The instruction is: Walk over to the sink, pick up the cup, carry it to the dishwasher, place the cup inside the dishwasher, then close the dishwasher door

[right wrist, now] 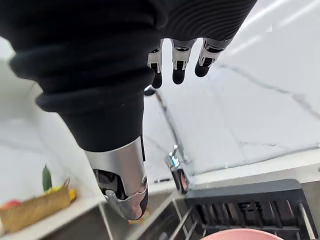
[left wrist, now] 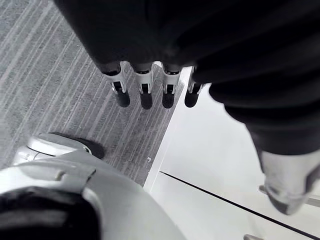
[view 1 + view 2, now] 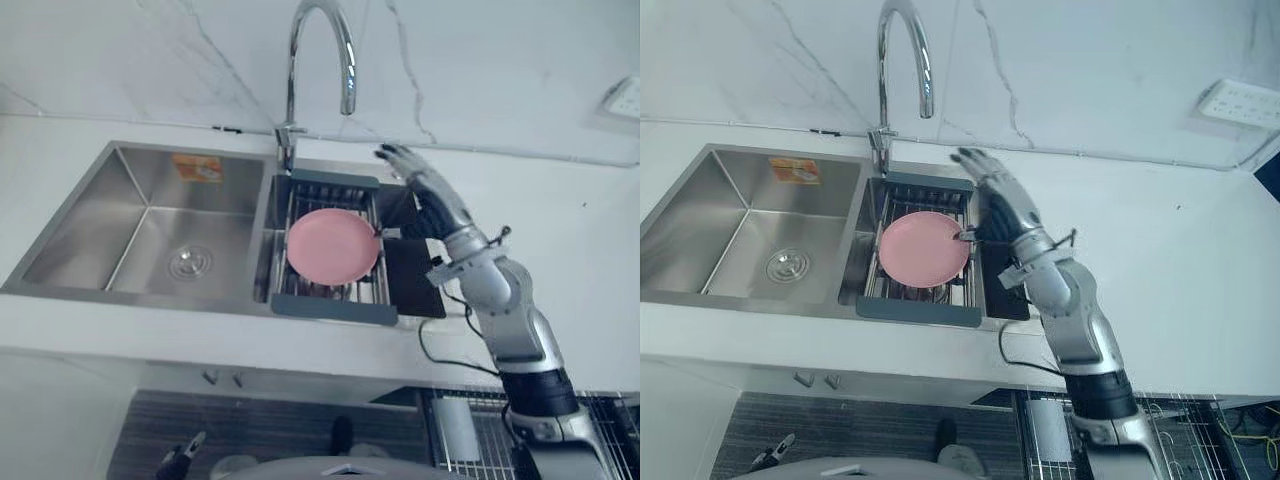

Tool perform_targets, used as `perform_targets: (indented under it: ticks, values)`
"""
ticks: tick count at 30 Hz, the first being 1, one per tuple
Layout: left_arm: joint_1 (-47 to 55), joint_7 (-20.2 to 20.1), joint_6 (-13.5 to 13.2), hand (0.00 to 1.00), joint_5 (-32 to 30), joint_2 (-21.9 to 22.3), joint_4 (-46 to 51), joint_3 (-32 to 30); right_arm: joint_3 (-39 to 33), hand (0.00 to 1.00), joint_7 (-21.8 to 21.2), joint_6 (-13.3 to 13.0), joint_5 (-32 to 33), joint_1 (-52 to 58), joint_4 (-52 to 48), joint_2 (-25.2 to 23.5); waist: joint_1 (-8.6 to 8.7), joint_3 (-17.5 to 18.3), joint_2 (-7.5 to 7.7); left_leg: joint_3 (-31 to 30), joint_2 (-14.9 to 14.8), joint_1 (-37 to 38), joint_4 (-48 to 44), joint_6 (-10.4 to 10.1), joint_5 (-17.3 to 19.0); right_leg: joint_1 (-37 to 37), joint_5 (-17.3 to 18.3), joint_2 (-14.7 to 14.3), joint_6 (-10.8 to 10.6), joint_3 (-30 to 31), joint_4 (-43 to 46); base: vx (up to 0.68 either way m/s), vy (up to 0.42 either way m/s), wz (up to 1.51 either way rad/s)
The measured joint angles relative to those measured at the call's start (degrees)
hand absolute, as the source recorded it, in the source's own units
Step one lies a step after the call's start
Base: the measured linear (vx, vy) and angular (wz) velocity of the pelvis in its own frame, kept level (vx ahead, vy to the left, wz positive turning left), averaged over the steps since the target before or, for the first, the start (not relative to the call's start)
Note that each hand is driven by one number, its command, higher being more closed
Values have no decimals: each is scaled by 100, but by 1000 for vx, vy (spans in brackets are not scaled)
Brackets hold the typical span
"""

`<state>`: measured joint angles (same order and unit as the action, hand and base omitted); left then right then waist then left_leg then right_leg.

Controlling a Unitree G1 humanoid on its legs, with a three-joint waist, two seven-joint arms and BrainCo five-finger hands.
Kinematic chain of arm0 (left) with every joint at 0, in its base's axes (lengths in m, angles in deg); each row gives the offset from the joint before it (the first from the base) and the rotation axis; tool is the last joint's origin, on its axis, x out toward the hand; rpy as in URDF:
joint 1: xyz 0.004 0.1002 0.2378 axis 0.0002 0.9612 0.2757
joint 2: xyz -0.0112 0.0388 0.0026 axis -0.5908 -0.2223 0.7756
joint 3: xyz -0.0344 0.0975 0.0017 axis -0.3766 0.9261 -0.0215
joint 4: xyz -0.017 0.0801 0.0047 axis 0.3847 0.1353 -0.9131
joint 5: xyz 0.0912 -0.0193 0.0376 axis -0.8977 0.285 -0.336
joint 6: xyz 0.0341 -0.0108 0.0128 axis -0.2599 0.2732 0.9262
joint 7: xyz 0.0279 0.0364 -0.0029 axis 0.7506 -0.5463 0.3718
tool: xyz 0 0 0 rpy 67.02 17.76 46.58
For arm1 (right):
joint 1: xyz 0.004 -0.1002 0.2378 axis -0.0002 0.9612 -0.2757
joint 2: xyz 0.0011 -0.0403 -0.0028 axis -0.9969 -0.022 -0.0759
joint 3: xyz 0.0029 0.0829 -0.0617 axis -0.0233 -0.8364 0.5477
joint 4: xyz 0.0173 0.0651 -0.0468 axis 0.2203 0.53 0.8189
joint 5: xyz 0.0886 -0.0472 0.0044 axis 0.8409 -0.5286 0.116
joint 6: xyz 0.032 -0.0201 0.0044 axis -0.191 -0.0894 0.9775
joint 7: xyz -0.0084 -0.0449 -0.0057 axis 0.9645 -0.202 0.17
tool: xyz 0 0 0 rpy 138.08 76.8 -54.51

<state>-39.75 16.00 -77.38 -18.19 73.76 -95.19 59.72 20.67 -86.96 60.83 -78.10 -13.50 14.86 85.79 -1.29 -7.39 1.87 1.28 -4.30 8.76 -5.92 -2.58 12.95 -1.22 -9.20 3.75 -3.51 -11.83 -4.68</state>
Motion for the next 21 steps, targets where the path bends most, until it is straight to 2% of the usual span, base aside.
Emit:
perform_targets:
  ticks: [5,6,10,14,21]
  values:
    - [-6,-18,62,0,-6,-21,2,-59,428,0,-502,-133,-302,-452,228,202,-61,49,77,-131,2,-77,0,-5,-38,9,4,14,7,-112,0,-21,-5,13]
    - [-16,-22,76,0,-6,-25,3,-58,673,0,-657,-242,-309,-638,419,331,-90,55,83,-133,1,-79,0,-3,-47,8,4,15,7,-116,0,0,0,0]
    - [-67,-30,129,0,-5,-36,14,-43,985,0,-1025,-273,-519,-821,720,477,-153,60,88,-151,0,-86,7,-21,-69,11,1,16,11,-140,-2,-22,-2,2]
    - [-96,-40,135,0,-3,-67,33,-23,1151,0,-1264,-266,-607,-815,1129,548,-170,85,126,-194,-2,-108,18,-50,-95,25,-2,19,15,-175,-2,-15,-1,3]
    - [-97,-107,157,0,-2,-179,74,18,1182,0,-1496,-267,-750,-745,1135,655,-162,140,213,-244,2,-156,23,-68,-131,49,-11,32,23,-229,-4,-12,4,4]
